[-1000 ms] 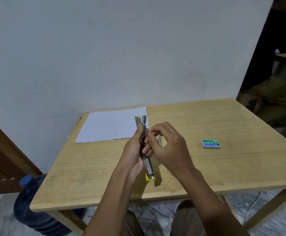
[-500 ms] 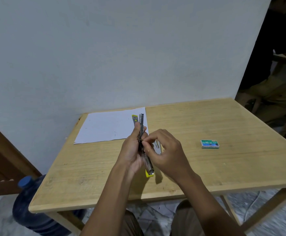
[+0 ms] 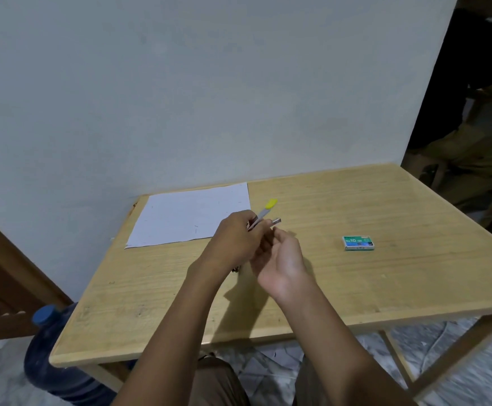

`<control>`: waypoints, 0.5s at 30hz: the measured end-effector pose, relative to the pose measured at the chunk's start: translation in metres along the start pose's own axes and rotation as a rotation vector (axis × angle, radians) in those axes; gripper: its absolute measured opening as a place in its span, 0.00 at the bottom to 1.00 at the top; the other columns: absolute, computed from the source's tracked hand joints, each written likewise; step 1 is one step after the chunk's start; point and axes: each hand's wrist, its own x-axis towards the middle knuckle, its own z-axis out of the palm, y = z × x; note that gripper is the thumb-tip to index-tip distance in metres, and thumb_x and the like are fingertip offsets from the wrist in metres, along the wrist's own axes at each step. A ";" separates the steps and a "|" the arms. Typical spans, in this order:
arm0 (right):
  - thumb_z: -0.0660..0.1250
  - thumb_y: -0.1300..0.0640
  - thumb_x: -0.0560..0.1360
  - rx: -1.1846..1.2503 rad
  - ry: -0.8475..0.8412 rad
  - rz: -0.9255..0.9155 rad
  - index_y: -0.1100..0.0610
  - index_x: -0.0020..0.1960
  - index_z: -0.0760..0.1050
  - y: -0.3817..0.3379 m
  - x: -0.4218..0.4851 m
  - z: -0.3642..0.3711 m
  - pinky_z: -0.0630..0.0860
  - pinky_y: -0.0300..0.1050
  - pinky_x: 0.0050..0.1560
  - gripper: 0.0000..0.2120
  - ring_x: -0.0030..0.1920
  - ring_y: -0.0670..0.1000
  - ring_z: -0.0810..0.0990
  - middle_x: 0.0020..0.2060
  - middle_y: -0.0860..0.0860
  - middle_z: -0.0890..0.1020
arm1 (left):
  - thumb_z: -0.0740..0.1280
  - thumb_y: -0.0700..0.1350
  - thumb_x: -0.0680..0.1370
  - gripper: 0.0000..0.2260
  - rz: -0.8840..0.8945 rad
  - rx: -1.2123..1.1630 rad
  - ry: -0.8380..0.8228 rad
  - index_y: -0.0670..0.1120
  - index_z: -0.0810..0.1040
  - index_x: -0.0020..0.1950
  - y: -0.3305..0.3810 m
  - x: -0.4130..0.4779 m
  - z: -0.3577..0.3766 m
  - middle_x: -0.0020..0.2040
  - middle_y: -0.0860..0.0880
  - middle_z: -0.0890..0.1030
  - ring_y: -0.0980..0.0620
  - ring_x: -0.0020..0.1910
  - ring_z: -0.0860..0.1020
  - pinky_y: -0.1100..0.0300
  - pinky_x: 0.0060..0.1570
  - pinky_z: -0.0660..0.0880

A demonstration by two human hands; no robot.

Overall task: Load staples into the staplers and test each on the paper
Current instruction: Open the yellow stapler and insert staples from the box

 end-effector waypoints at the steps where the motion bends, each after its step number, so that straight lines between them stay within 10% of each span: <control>1: 0.54 0.56 0.83 0.037 0.010 0.014 0.59 0.47 0.78 0.002 0.001 0.001 0.72 0.40 0.39 0.16 0.38 0.50 0.78 0.39 0.53 0.80 | 0.65 0.53 0.80 0.14 0.015 0.103 -0.023 0.45 0.75 0.41 0.002 0.002 -0.001 0.34 0.51 0.77 0.55 0.32 0.75 0.64 0.30 0.67; 5: 0.52 0.59 0.83 0.128 0.071 0.031 0.58 0.39 0.75 0.011 0.000 0.002 0.70 0.34 0.23 0.18 0.26 0.47 0.75 0.28 0.51 0.78 | 0.65 0.54 0.80 0.12 -0.003 0.287 -0.112 0.45 0.74 0.45 0.009 0.009 -0.005 0.35 0.51 0.78 0.55 0.31 0.75 0.61 0.32 0.70; 15: 0.52 0.61 0.83 0.274 0.047 0.025 0.60 0.41 0.76 0.016 0.000 0.003 0.78 0.38 0.31 0.18 0.26 0.49 0.82 0.28 0.53 0.82 | 0.62 0.56 0.81 0.13 0.056 0.483 -0.150 0.47 0.74 0.47 0.011 0.015 -0.006 0.37 0.52 0.75 0.53 0.35 0.75 0.59 0.33 0.67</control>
